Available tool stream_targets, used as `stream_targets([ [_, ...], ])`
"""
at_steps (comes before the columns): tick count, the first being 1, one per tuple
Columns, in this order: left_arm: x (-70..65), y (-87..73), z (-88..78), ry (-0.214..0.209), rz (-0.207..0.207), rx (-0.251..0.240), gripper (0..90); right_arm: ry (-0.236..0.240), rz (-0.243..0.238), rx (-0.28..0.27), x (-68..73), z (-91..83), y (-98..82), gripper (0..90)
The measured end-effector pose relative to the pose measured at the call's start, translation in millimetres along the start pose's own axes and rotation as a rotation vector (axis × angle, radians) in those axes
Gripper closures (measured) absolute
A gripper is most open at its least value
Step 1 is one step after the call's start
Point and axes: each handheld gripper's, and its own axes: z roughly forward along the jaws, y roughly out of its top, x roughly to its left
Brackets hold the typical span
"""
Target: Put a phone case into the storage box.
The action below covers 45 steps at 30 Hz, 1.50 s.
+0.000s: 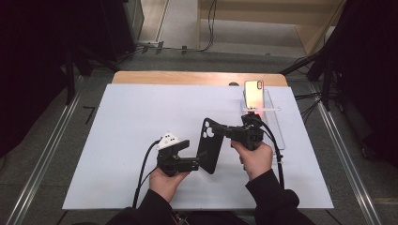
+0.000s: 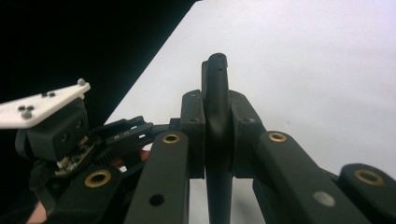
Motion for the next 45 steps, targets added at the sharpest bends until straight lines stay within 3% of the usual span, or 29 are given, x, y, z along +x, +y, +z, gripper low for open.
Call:
stream_targets([
  [4,3.7,5.2,-1.7,-0.032,-0.024,0.032,15.5,-0.024,-0.052,0.008,3.8,-1.5,0.1,77.1],
  [8,5.6,11.2,-2.9,-0.079,-0.027,0.094,16.3,-0.028,-0.084,0.011,5.7,-2.5,0.0,77.0],
  [16,12.1,21.0,-9.5,-0.123,-0.007,0.153,16.3,-0.004,-0.135,0.034,6.4,-4.3,0.2,77.0],
  [21,14.9,26.3,-11.2,-0.143,0.034,0.214,16.3,0.012,-0.194,0.054,8.2,-6.1,0.3,77.0],
  [25,18.6,29.5,-13.5,-0.183,0.042,0.215,16.3,0.027,-0.237,0.072,9.3,-7.4,-1.3,77.0],
  [30,21.6,35.0,-18.2,-0.212,0.084,0.214,16.3,0.063,-0.265,0.083,8.7,-9.6,-2.3,77.0],
  [32,21.6,37.0,-19.2,-0.191,0.109,0.216,16.4,0.074,-0.277,0.086,7.4,-10.9,-2.0,77.0],
  [34,22.0,39.0,-19.3,-0.174,0.108,0.226,16.3,0.081,-0.286,0.086,7.0,-12.1,-1.7,77.0],
  [38,23.2,42.0,-19.4,-0.211,0.121,0.233,16.4,0.087,-0.31,0.097,6.5,-13.8,-0.9,76.9],
  [45,23.3,50.9,-20.6,-0.29,0.182,0.236,16.4,0.147,-0.345,0.123,4.9,-16.5,2.3,76.9],
])
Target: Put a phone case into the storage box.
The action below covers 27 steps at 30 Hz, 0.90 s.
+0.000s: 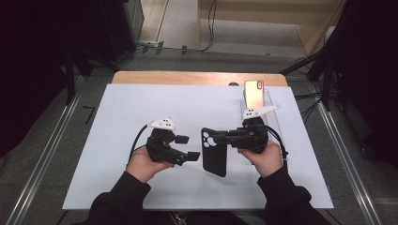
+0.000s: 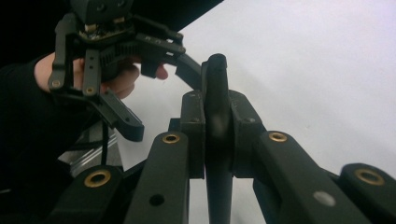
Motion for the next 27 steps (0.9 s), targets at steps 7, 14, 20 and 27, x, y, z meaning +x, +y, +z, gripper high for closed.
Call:
stream_targets([
  [7,2.2,8.4,-2.3,-0.06,0.069,0.018,16.4,0.045,-0.026,0.009,-4.7,-4.3,0.5,77.0],
  [14,5.8,15.3,-7.0,-0.11,0.116,0.015,16.5,0.093,-0.041,0.018,-4.3,-1.8,1.4,77.0],
  [20,7.1,19.6,-9.6,-0.137,0.126,0.01,16.6,0.139,-0.046,0.029,-3.8,1.6,1.4,77.0],
  [27,8.7,23.5,-7.9,-0.178,0.136,0.015,22.9,0.163,-0.085,0.037,-0.1,6.1,1.8,77.0],
])
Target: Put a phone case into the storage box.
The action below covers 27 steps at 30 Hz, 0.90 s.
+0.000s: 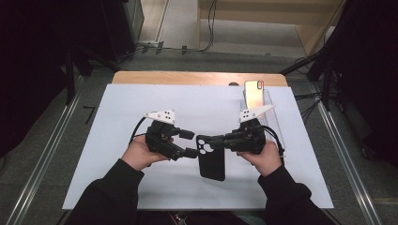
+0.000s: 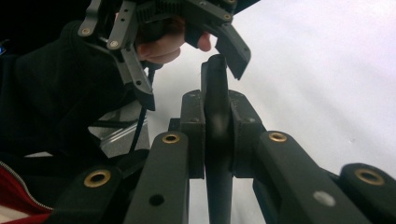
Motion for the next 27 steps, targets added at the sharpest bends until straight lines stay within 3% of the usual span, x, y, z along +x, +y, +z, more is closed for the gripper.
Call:
stream_targets([
  [5,0.7,1.1,1.8,-0.021,-0.007,0.0,29.6,0.029,-0.025,0.018,0.2,3.4,-0.6,77.0],
  [12,-1.6,1.4,2.7,-0.04,0.01,-0.027,45.9,0.053,-0.031,0.03,0.6,7.7,-0.2,76.9],
  [18,-3.3,0.5,3.5,-0.06,0.019,-0.01,64.5,0.074,-0.049,0.037,2.8,10.4,0.7,77.0],
  [22,-1.9,0.1,2.5,-0.079,0.016,-0.004,68.1,0.089,-0.05,0.033,1.8,10.7,0.3,76.9],
  [27,-2.7,-0.8,1.4,-0.084,0.053,-0.009,73.0,0.115,-0.039,0.029,-1.4,10.3,-0.3,76.7],
])
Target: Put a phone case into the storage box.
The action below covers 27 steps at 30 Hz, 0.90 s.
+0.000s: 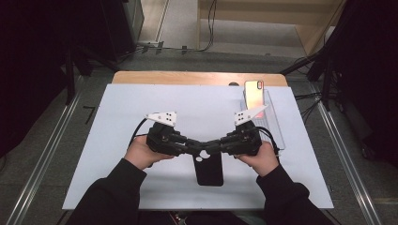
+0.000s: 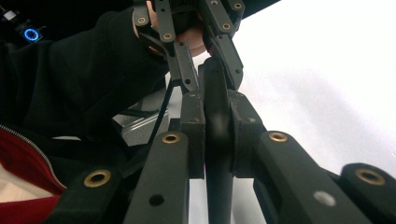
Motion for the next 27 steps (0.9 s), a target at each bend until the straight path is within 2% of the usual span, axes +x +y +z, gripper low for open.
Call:
stream_targets([
  [4,-2.4,1.1,-0.7,-0.011,0.025,0.003,76.4,0.015,-0.007,-0.008,-0.6,-1.2,0.1,75.1],
  [12,-3.6,1.9,-1.2,-0.021,0.026,0.01,77.3,0.019,-0.002,-0.013,-0.9,-1.3,-0.2,71.0],
  [14,-3.8,2.0,-1.2,-0.018,0.026,0.017,77.4,0.008,-0.015,0.0,1.2,-0.8,0.9,64.8],
  [17,-3.1,2.0,-3.5,-0.01,0.009,0.023,77.5,-0.008,-0.014,-0.019,2.6,-3.1,1.6,54.9],
  [19,-3.1,2.2,-5.5,0.0,0.005,0.02,77.4,-0.031,-0.004,-0.037,1.7,-6.4,1.0,47.9],
  [23,-3.6,4.4,-11.1,0.023,-0.035,0.029,77.4,-0.075,0.039,-0.079,0.2,-12.5,-1.8,39.5],
  [27,-1.8,5.8,-16.9,0.055,-0.086,0.02,77.4,-0.133,-0.005,-0.11,2.1,-15.2,-5.3,28.6],
])
